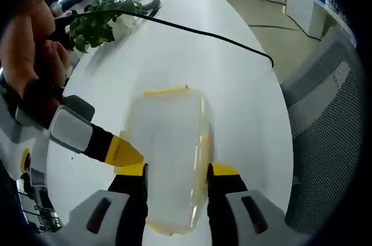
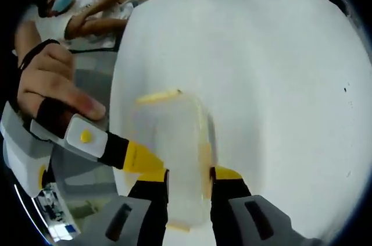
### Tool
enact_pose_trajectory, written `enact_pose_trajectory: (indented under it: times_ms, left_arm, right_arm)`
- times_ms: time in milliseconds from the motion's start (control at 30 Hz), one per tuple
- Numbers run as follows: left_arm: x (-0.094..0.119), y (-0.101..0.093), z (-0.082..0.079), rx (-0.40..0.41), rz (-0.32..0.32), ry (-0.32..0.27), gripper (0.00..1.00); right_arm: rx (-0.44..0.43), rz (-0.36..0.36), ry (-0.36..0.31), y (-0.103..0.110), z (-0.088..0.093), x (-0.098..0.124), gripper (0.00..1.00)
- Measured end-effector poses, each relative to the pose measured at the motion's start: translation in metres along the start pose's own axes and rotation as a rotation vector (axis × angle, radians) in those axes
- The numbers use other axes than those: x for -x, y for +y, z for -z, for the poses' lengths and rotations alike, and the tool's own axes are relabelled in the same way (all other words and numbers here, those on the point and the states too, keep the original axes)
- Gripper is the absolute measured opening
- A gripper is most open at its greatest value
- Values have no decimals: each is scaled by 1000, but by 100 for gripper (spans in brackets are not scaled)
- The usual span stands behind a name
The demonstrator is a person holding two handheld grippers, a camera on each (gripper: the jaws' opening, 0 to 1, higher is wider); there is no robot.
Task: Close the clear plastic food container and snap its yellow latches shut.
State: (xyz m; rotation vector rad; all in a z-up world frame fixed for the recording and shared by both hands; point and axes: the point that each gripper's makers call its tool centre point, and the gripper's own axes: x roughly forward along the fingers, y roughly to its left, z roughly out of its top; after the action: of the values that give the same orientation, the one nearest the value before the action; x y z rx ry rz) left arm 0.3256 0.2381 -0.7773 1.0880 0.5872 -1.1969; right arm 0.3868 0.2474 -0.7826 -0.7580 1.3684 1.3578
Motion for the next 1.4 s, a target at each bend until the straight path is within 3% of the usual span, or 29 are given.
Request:
enact_pose_trajectory:
  times_ms: [300,700,800,933,1100,1133,1200,1267,1400]
  left_arm:
    - [1,-1,0,12,-9,-1,39]
    - [2,0,-1,-32,-15,23,41]
    - [3,-5,-1,-73,29,8,47]
    - [7,-16,-11,51,119,-48,60]
    - [18,-24,-17,58,160,-75,64]
    - [18,-24,-16,63,152,-72,68]
    - [17,-20,-17,58,122,-81,92]
    - [19,-19,-16,52,123,-82,98]
    - [22,-16,-10,89,149,-78,97]
  right_arm:
    - [26,38,26,2,0,2,27]
    - [11,72,-49,2,0,8,27]
    - [2,79,-67,2,0,9,27]
    - [18,106,-89,5,1,12,28]
    - [11,187,-173,-1,9,23,49]
    - [23,189,-178,2,12,25,56]
    - [37,190,-216,10,15,25,76]
    - [60,204,-204,16,23,25,80]
    - [91,225,-199,26,32,22,83]
